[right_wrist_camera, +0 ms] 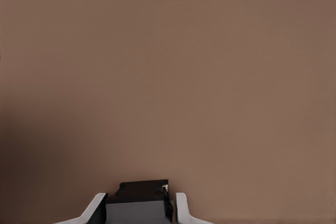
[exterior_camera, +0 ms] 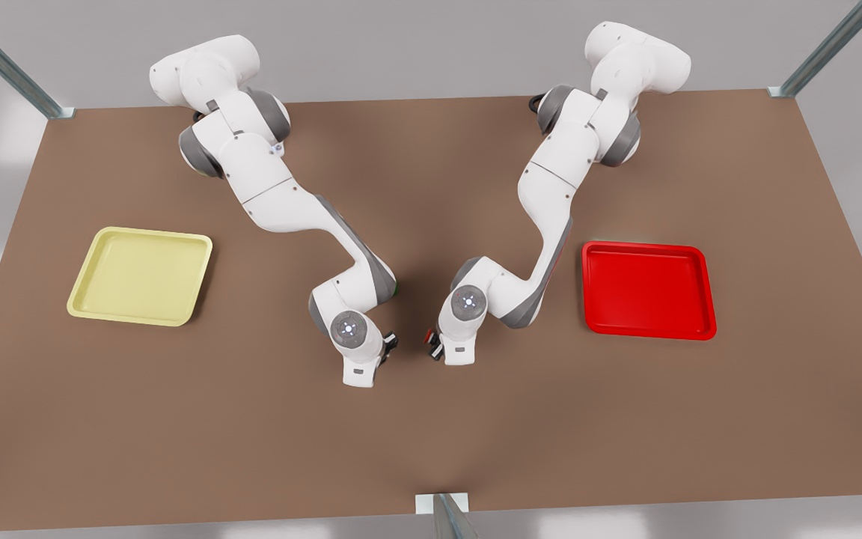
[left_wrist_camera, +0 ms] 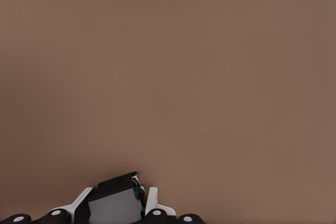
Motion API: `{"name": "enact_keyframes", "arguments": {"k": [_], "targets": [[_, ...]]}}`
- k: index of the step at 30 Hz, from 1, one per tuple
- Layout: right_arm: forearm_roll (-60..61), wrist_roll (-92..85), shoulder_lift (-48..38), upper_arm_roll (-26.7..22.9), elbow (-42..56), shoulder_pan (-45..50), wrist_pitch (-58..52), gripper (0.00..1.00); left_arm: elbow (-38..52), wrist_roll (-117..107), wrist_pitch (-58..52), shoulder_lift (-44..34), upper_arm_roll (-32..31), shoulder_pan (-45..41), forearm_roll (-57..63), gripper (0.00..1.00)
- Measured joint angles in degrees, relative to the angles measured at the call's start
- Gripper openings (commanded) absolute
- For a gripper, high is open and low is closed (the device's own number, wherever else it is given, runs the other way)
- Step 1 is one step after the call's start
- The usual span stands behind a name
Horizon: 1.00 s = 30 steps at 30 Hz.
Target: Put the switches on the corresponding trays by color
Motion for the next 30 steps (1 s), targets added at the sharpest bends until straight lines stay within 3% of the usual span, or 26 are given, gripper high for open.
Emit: {"name": "enact_keyframes", "arguments": {"k": [18,27,30], "targets": [[0.0,-0.2,0.0,-0.1,0.0,0.0,-0.1,0.54,-0.1,0.4,-1.6,-1.1,0.5,0.1,0.1,0.53],[-0.9,-0.4,-0.4,-0.3,0.1,-0.4,-1.9,0.54,-0.7,23.3,-21.7,-9.6,3.0,6.6,1.8,0.55],[-0.9,-0.3,-0.4,-0.3,0.1,-0.4,-1.8,0.54,-8.0,33.6,-23.0,-15.8,3.7,11.6,1.6,0.55]]}}
